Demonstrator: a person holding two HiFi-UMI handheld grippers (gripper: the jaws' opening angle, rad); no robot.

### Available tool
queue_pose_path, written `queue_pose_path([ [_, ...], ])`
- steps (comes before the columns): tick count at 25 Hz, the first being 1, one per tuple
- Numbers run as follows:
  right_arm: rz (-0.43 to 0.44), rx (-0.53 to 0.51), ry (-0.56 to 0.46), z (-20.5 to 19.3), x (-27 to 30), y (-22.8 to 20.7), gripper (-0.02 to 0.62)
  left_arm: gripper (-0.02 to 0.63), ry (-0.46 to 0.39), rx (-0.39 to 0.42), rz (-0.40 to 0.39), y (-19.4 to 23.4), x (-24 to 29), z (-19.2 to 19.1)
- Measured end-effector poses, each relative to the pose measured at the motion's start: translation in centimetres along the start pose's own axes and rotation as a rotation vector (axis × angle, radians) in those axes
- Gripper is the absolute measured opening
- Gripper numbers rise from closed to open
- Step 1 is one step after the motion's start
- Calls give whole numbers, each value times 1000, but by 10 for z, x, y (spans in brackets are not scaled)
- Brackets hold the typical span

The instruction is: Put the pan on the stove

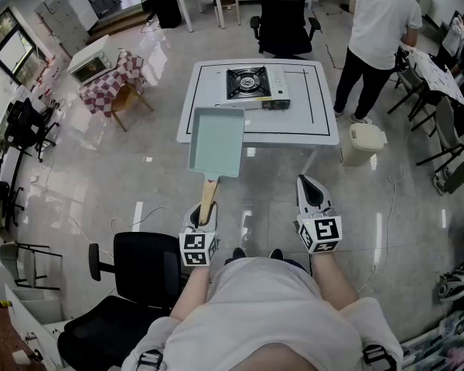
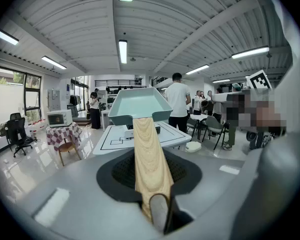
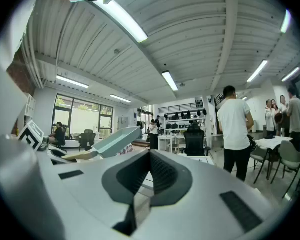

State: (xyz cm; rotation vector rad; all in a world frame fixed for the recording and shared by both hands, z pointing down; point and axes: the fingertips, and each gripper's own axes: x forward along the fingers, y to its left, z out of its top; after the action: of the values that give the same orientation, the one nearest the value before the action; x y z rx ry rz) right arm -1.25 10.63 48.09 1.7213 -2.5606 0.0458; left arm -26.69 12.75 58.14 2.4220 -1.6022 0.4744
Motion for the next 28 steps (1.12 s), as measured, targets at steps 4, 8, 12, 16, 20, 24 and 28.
queue_pose_path([
  [4, -7, -6, 8, -4, -1, 0, 8, 106, -2, -5, 0, 3, 2, 6],
  [8, -2, -2, 14, -6, 2, -2, 8, 106, -1, -9, 9, 6, 5, 9],
  [12, -2, -2, 16, -6, 6, -5, 8, 106, -6, -12, 16, 7, 7, 11],
  [16, -10, 25, 8, -8, 9, -10, 8, 106, -5, -11, 15, 8, 11, 12],
  [20, -34, 40, 20, -10, 13, -19, 8, 106, 1, -11, 10, 6, 17, 14],
  [24, -31, 37, 22, -11, 15, -26, 8, 106, 10, -6, 10, 3, 24, 15],
  [28, -18, 40, 15, -11, 18, -35, 8, 106, 15, -4, 17, -1, 31, 17],
])
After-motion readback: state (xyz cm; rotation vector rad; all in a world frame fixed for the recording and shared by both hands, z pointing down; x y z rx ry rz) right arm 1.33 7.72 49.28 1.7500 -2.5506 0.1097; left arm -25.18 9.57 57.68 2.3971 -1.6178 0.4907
